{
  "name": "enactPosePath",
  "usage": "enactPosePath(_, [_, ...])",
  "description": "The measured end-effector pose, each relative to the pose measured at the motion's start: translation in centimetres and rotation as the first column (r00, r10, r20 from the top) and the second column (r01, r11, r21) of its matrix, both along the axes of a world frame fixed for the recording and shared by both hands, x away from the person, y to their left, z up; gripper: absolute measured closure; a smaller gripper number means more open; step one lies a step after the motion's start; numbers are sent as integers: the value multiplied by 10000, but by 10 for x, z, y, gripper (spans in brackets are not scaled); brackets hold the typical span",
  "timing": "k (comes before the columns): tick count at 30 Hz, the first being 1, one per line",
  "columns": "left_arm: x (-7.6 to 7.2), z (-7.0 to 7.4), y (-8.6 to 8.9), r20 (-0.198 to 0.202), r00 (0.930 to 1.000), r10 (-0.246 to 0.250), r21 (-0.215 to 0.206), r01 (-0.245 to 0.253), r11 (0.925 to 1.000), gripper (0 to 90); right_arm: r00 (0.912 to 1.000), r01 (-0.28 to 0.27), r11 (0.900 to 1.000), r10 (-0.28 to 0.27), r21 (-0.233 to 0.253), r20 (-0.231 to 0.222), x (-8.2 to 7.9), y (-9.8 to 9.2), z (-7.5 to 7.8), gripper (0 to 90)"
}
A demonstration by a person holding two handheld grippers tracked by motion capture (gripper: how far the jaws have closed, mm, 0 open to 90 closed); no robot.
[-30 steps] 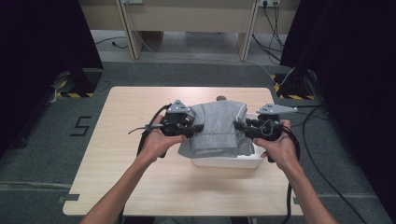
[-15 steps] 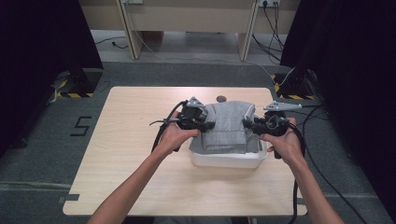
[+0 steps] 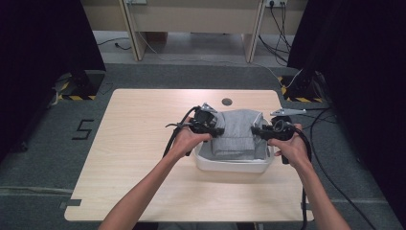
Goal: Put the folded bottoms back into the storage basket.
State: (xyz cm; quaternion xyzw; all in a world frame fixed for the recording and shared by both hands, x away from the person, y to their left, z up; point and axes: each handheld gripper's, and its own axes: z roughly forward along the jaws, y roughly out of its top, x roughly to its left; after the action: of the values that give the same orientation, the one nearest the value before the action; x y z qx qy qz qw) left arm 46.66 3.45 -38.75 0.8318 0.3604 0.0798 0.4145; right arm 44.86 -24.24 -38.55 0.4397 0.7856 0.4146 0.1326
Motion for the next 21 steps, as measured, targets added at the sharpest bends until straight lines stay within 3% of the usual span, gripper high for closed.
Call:
enactPosePath(9, [7, -25, -6, -518, 9986, 88, 324, -71, 9994, 713, 9987, 101, 9996, -114, -251, -504, 1, 1, -20, 693])
enactPosePath(21, [10, -38, -7, -786, 9968, 147, 664, -95, 9977, 709, 9954, 132, 9987, -178, -492, -936, 5, 4, -35, 689])
